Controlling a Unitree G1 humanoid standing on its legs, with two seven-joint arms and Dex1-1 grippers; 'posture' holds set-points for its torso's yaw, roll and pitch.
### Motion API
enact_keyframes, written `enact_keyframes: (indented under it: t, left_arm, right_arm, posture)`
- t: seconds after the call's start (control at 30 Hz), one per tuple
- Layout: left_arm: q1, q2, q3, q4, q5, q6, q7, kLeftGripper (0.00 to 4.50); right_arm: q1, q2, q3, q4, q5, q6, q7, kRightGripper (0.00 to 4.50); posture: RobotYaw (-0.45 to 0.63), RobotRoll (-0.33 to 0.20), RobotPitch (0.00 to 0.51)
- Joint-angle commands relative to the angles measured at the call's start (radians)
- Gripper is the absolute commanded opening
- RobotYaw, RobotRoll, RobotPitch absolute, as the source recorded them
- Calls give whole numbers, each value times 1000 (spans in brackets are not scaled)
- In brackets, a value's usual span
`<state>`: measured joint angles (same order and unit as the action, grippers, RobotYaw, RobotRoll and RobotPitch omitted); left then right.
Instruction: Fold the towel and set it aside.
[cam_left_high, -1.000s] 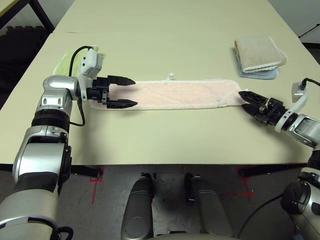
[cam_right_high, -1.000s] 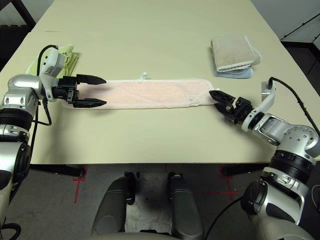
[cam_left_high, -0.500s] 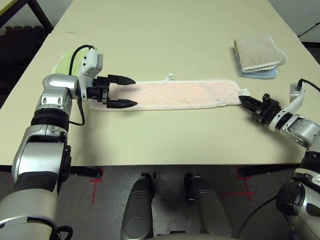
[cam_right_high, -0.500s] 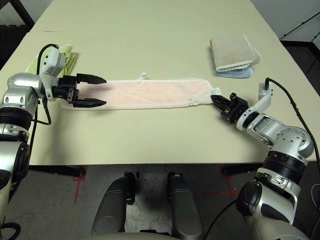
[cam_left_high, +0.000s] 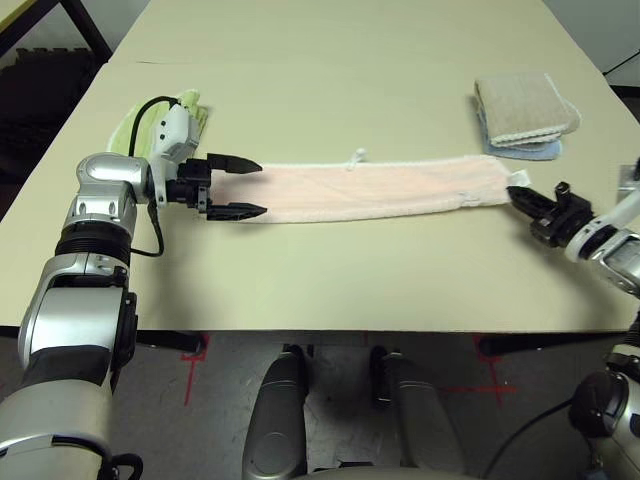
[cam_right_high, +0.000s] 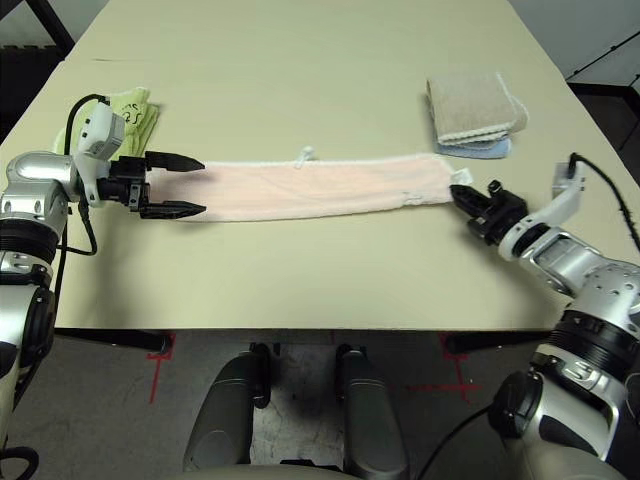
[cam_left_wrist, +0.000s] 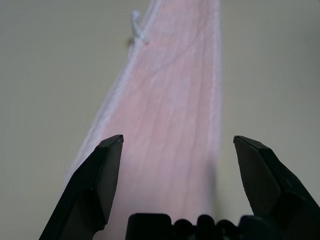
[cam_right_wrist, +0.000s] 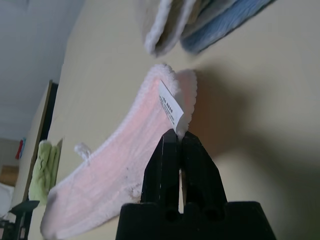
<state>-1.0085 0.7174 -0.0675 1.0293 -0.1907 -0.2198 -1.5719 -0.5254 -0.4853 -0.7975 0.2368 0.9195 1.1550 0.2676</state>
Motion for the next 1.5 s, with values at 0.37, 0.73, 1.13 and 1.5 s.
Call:
enact_keyframes:
  t: [0.37, 0.73, 1.13, 1.5]
  left_arm:
    - [33, -13, 36, -106, 7, 116, 15, 4500]
    - [40, -22, 38, -128, 8, 123, 7, 4500]
    - [37, -25, 37, -135, 9, 130, 1, 4500]
    - [4, -41, 30, -104, 22, 127, 6, 4500]
  right_arm:
    - [73, -64, -18, -14, 48, -28, 31, 34]
    - [107, -210, 141, -43, 40, -70, 280, 34]
    - [78, -282, 334, -79, -47, -205, 522, 34]
    - [25, -281, 584, -198, -199, -267, 568, 34]
  posture:
    - [36, 0, 222]
    - [36, 0, 211]
    - [49, 0, 208]
    - [42, 0, 210]
